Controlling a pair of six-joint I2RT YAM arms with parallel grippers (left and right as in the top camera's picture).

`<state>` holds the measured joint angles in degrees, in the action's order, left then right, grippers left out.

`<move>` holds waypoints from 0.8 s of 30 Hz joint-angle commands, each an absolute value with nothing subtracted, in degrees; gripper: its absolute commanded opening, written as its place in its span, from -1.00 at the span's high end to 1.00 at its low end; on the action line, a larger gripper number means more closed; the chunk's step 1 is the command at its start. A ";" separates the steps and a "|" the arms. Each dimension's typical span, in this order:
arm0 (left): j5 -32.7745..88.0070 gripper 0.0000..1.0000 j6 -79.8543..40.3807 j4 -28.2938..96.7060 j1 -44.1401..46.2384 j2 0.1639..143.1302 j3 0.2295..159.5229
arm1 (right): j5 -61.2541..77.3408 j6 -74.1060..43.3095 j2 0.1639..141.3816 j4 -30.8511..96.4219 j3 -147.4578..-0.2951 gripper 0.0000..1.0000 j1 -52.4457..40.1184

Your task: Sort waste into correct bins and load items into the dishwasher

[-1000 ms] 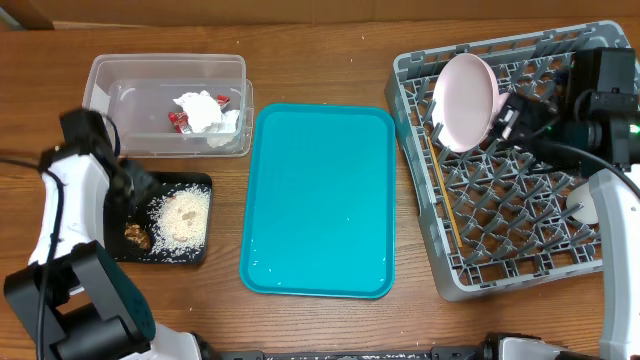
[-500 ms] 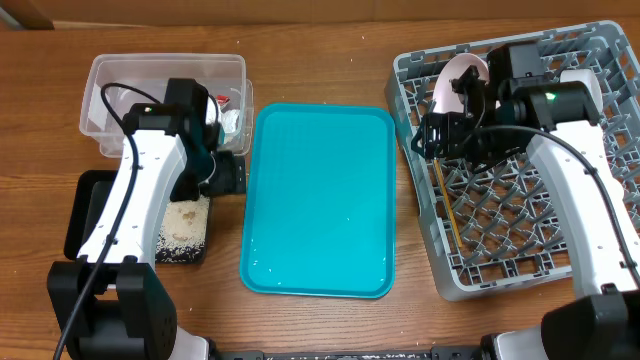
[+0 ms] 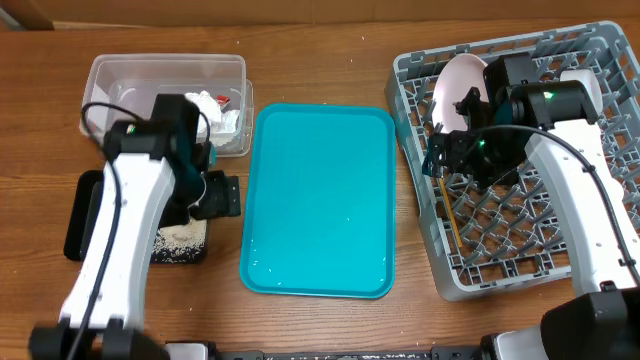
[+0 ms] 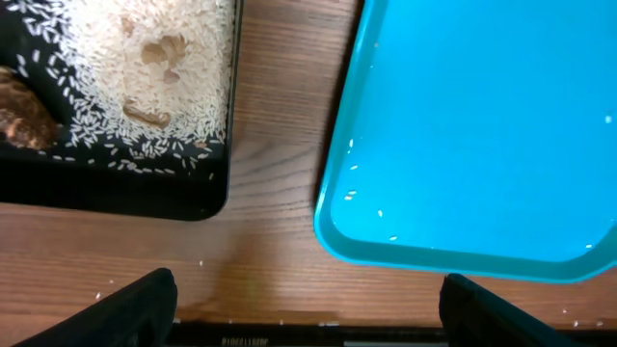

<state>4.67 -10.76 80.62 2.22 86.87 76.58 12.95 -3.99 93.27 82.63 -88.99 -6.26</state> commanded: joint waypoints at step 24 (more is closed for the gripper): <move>5.37 -0.99 -12.25 63.24 2.28 33.26 54.00 | 5.17 -7.68 45.60 54.72 -53.89 -1.00 -6.11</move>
<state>4.78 -11.66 62.72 2.22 33.50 54.50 5.76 -7.46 45.12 55.11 -54.26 -6.26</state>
